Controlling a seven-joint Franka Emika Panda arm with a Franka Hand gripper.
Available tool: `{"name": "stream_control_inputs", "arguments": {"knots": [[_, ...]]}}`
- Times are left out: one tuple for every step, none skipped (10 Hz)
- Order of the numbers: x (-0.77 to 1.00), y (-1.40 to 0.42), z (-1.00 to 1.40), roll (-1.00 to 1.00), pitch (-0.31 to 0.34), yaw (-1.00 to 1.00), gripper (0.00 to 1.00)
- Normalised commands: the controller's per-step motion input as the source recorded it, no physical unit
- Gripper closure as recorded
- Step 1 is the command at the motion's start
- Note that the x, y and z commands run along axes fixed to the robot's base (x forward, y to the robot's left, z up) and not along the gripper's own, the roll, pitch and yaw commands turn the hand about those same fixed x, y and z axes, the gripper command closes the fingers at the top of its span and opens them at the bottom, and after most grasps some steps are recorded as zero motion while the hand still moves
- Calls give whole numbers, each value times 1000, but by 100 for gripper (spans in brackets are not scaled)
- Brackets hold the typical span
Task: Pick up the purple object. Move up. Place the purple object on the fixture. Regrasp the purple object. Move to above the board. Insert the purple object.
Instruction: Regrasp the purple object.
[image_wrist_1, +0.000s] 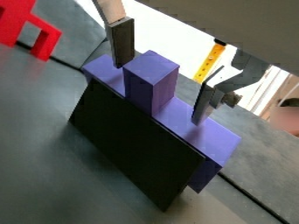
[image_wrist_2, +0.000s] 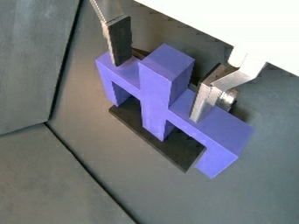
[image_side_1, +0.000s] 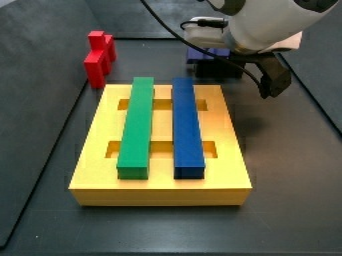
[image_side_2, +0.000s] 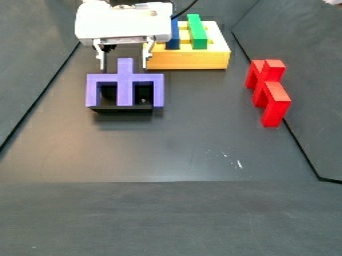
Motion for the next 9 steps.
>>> {"name": "stream_control_inputs", "arguments": {"knots": [[-129,23,-46,-197,-423,-137,0],[-100,51,0,-137,-266,-146,0],[-106,34,0,0,-43,-263,0],[-91,20,0,26,0,-351,0],[-40,14,0,86,17,-366,0],[-26,0,0,211,106,-371,0],[-14,0,0,140,57,-246,0],[-17,0,0,0,0,0,0],[0,0,0,0,-14,0,0]]}}
